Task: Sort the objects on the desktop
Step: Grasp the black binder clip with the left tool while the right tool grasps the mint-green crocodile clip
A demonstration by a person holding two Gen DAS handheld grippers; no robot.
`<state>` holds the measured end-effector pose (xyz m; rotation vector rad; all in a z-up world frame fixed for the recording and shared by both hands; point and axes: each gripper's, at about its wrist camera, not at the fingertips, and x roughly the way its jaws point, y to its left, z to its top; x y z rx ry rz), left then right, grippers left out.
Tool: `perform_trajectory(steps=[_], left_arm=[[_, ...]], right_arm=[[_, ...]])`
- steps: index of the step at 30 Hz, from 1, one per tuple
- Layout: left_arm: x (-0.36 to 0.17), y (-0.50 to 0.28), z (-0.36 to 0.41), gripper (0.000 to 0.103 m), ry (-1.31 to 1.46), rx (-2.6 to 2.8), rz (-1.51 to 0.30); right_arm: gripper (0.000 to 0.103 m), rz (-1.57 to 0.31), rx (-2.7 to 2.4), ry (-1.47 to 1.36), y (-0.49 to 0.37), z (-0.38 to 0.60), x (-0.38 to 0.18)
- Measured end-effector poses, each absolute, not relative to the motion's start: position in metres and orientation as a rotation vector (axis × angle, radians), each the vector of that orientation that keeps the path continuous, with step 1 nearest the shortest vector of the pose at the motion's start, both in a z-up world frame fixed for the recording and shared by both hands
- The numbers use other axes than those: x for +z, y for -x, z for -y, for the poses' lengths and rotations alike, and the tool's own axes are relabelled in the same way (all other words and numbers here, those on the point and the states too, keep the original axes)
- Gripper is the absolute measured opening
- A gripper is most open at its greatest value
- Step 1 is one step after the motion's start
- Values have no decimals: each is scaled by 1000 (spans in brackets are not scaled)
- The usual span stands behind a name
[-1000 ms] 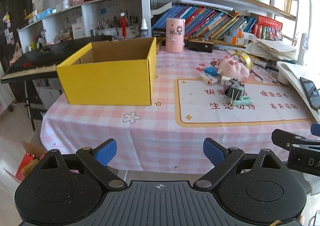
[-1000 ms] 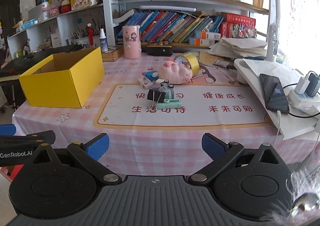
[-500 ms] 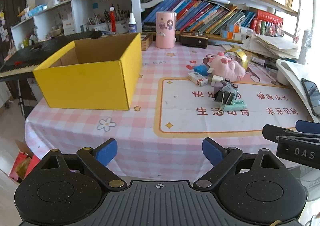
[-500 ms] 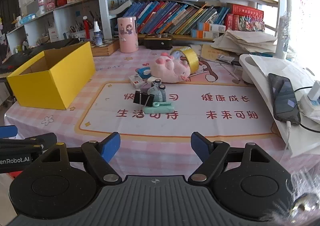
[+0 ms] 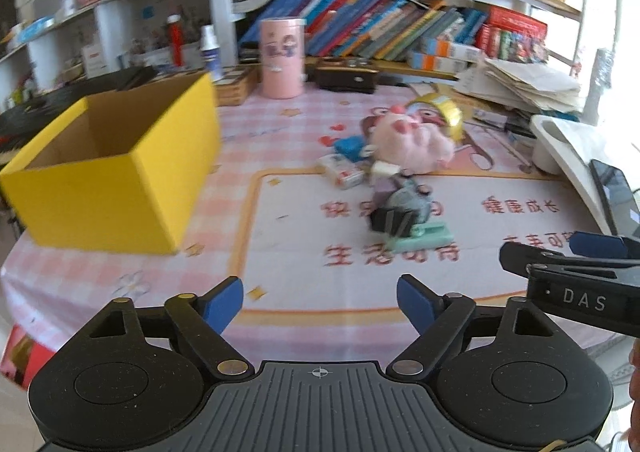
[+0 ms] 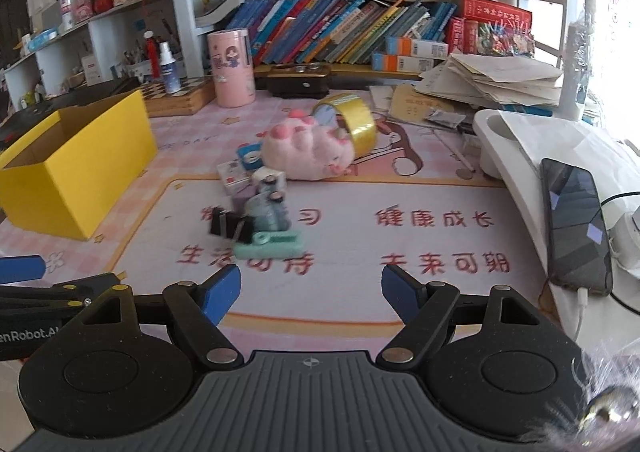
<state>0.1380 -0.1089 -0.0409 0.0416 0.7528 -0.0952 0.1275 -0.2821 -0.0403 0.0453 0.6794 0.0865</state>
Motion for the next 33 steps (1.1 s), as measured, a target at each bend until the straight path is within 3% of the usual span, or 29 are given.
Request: perform_trajectory(steps=[17, 19, 21, 33], left_arm=[[-76, -222, 179, 59, -122, -144, -781], [-79, -226, 182, 54, -142, -140, -784], [-82, -230, 185, 43, -168, -130, -785], [-46, -209, 125, 40, -20, 11, -752]], right_arm=[[77, -687, 50, -81, -174, 340, -47], [77, -698, 54, -78, -179, 343, -50], [77, -702, 63, -76, -182, 344, -51], [77, -756, 190, -54, -201, 315, -63]])
